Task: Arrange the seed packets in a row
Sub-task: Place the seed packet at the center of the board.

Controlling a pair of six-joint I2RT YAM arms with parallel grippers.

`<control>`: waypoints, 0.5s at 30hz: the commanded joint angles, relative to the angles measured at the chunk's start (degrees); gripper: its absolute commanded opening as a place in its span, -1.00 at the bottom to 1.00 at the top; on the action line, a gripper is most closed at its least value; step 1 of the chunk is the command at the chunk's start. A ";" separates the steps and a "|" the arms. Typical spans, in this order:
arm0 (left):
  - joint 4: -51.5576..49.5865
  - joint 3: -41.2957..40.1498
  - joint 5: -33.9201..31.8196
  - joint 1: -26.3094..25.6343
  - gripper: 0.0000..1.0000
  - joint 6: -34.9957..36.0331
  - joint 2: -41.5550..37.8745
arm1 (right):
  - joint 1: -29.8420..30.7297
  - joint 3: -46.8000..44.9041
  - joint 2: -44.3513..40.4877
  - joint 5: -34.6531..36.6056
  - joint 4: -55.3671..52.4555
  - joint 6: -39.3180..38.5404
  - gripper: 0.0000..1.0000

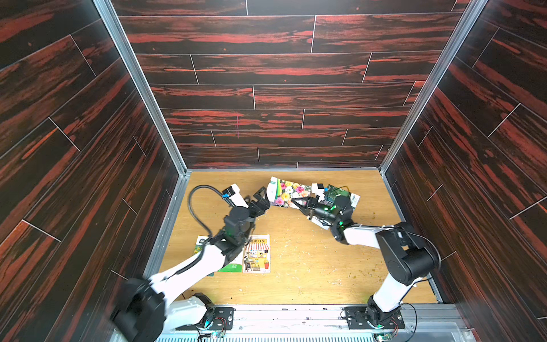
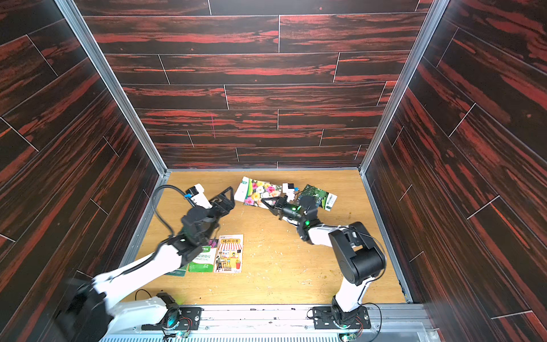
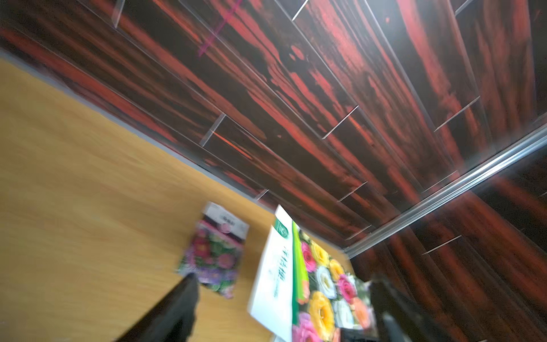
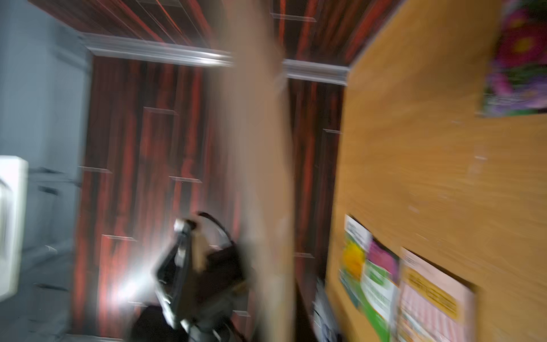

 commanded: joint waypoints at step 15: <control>-28.37 17.47 64.93 14.02 1.00 20.71 13.01 | 5.88 4.82 -16.38 -20.17 -66.88 -55.67 -1.00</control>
